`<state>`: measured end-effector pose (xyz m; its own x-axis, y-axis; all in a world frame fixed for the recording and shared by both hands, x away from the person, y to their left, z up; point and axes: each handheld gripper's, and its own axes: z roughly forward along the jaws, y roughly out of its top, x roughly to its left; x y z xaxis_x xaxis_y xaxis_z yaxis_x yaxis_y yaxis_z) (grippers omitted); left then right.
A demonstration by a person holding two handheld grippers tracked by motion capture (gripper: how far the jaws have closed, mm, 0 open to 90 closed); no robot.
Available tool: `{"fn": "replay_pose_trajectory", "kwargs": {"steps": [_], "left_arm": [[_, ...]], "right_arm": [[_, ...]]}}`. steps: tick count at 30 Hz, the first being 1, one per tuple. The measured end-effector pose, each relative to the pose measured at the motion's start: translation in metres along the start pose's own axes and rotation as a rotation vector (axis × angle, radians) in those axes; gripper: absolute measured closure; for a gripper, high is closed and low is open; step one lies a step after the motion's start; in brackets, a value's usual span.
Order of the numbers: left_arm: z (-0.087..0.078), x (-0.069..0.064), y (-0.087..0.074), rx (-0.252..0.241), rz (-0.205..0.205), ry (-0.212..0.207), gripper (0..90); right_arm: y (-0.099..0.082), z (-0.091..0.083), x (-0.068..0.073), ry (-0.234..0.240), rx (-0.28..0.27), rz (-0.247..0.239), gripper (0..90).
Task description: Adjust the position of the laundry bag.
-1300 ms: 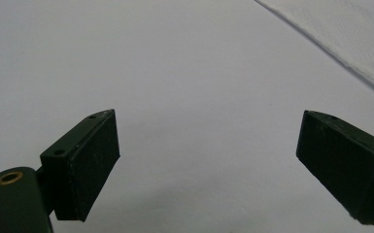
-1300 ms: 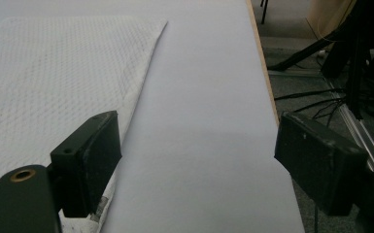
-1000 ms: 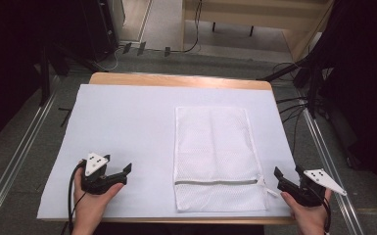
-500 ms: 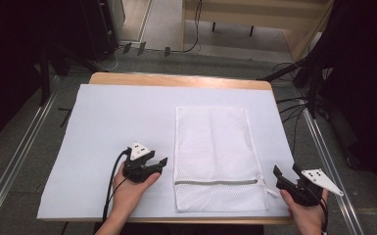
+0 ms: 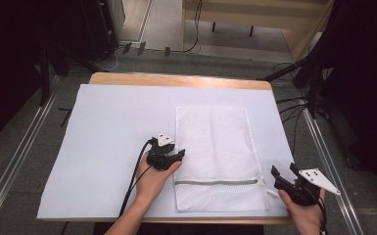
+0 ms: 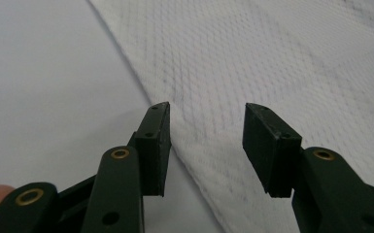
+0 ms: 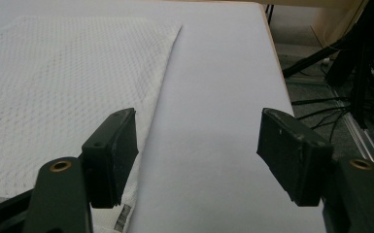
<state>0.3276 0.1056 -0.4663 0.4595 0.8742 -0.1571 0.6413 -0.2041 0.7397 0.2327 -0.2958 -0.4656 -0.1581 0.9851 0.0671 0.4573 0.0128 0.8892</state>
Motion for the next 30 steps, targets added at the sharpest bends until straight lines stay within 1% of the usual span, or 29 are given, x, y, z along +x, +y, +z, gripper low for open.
{"fn": "replay_pose_trajectory", "kwargs": {"steps": [1,2,3,6,7,8,9,10,12,13,14,15,17,18,19,23,24,25,26,27,30], "left_arm": [[0.002,0.000,0.001,-0.002,-0.011,-0.005,54.8],[0.004,0.000,0.002,0.008,-0.017,-0.006,55.3],[0.007,-0.001,0.003,0.020,-0.012,-0.008,55.7],[0.012,-0.005,0.001,0.023,-0.004,-0.020,57.2],[0.014,-0.010,0.001,0.024,0.007,-0.027,58.1],[0.014,-0.010,0.001,0.024,0.007,-0.027,59.4],[0.016,-0.014,0.000,0.025,0.019,-0.030,60.5],[0.017,-0.016,0.000,0.026,0.036,-0.025,61.8],[0.018,-0.022,0.001,0.037,0.060,0.002,63.9],[0.018,-0.023,0.002,0.042,0.070,0.024,66.3],[0.018,-0.023,0.002,0.042,0.070,0.024,70.1],[0.019,-0.024,0.002,0.041,0.076,0.053,74.2],[0.019,-0.023,0.002,0.040,0.091,0.068,82.3],[0.019,-0.022,0.002,0.041,0.090,0.060,84.9],[0.019,-0.021,0.002,0.044,0.091,0.043,90.0],[0.019,-0.020,0.003,0.046,0.093,0.033,90.0],[0.018,-0.018,0.004,0.052,0.081,0.021,90.0],[0.017,-0.017,0.004,0.054,0.071,0.020,90.0],[0.017,-0.017,0.004,0.054,0.071,0.020,90.0],[0.015,-0.015,0.004,0.048,0.072,0.030,90.0],[0.009,-0.009,0.006,0.034,0.057,0.019,90.0]], "right_arm": [[0.000,0.000,0.000,0.002,-0.001,0.002,31.6],[0.000,0.000,-0.001,0.003,0.001,0.003,31.5],[0.000,0.001,-0.001,0.004,0.003,0.002,31.4],[-0.001,0.003,-0.002,0.007,0.008,0.006,31.3],[0.000,0.003,-0.002,0.010,0.010,0.007,31.1],[0.000,0.003,-0.002,0.010,0.010,0.007,31.1],[0.001,0.003,-0.001,0.015,0.007,0.002,30.9],[0.001,0.002,0.000,0.015,0.006,0.000,30.9],[0.002,0.002,0.000,0.018,0.004,0.006,30.9],[0.002,0.002,0.000,0.020,0.004,0.009,30.9],[0.002,0.002,0.000,0.020,0.004,0.009,30.9],[0.002,0.001,-0.001,0.019,0.004,0.008,30.9],[0.002,0.001,-0.001,0.021,0.002,0.007,31.0],[0.002,0.001,0.000,0.021,0.003,0.008,31.0],[0.002,0.001,0.000,0.021,0.005,0.007,31.0],[0.002,0.003,0.001,0.023,0.009,0.001,31.1],[0.002,0.002,0.002,0.024,0.006,0.002,31.2],[0.002,0.001,0.002,0.023,0.005,0.003,31.2],[0.002,0.000,0.002,0.022,0.003,0.001,31.3],[0.002,0.000,0.002,0.022,0.001,-0.002,31.3],[0.001,-0.001,-0.001,0.017,0.003,0.007,31.8]]}}
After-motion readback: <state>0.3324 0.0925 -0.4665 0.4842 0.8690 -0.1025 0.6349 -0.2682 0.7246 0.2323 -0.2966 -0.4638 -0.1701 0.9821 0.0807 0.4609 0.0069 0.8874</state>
